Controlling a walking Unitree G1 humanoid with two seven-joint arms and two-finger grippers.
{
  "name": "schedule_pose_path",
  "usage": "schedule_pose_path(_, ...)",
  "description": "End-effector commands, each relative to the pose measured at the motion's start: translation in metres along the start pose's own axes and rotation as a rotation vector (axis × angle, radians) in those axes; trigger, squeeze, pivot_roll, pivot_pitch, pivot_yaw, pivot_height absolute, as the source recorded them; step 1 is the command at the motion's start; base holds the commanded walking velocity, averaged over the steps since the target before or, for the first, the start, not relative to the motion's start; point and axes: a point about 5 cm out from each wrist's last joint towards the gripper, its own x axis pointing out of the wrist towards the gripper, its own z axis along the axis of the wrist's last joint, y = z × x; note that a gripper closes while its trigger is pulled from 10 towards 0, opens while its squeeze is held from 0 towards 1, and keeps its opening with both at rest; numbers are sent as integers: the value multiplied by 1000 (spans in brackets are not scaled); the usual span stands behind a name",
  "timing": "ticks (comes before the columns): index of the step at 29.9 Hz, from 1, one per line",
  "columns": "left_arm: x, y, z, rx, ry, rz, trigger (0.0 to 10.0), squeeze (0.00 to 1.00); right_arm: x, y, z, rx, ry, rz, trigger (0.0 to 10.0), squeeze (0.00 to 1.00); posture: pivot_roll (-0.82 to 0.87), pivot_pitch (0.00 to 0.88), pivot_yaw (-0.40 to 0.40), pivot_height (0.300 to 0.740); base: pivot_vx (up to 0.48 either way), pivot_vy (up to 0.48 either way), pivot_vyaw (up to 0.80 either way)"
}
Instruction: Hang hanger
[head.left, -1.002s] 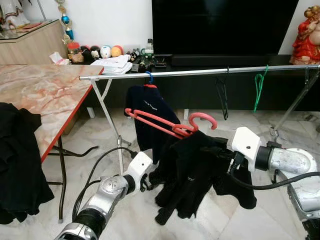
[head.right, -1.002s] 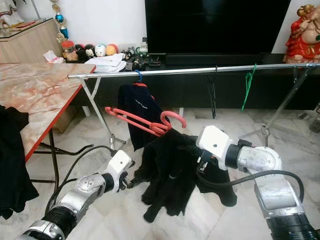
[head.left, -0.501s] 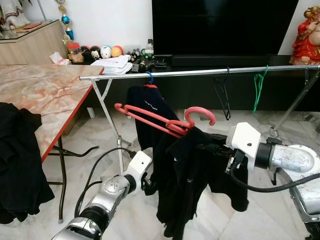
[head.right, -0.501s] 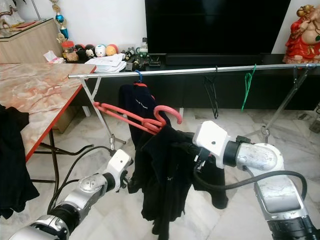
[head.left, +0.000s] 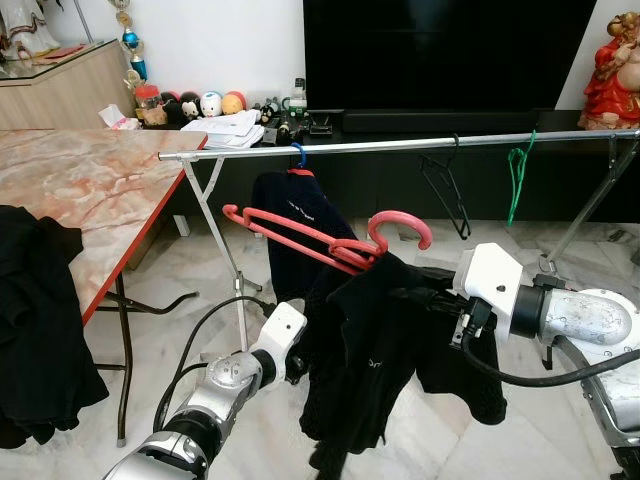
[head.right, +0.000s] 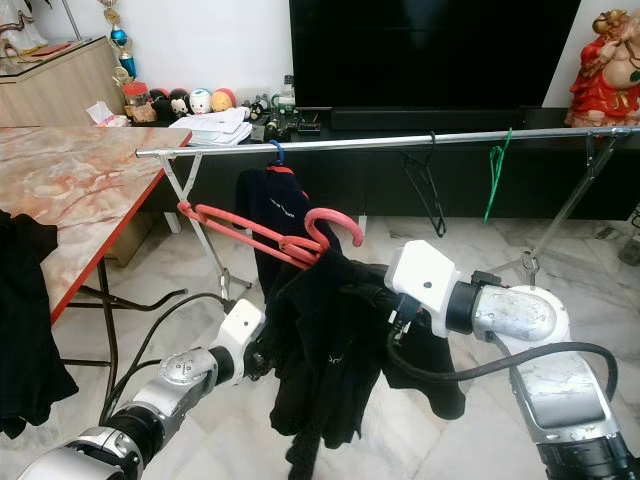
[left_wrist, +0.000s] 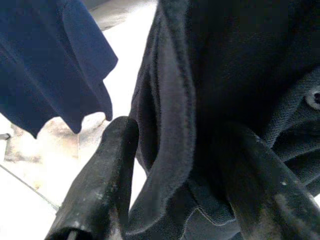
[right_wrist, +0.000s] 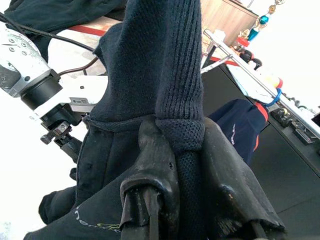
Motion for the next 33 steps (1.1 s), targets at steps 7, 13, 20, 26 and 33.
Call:
schedule_pose_path(7,-1,1,0,17,3,-13,0,0,0,-8,9,-36,-25,-34,0,0,-143,0,63,740,0,0,0)
schedule_pose_path(13,-1,1,-1,36,15,-3,0,0,1,-8,9,-37,-22,-41,0,0,-145,0,66,740,0,0,0)
schedule_pose_path(20,0,-1,-1,34,12,-7,0,0,1,-8,9,-37,-23,-36,0,0,-146,0,67,740,0,0,0)
schedule_pose_path(26,1,-2,-1,30,11,-6,0,0,2,-9,11,-42,-29,-37,0,0,-148,0,66,740,0,0,0)
schedule_pose_path(33,-1,2,-5,24,31,38,0,0,5,-5,2,-44,7,-23,0,0,-142,0,63,740,0,0,0)
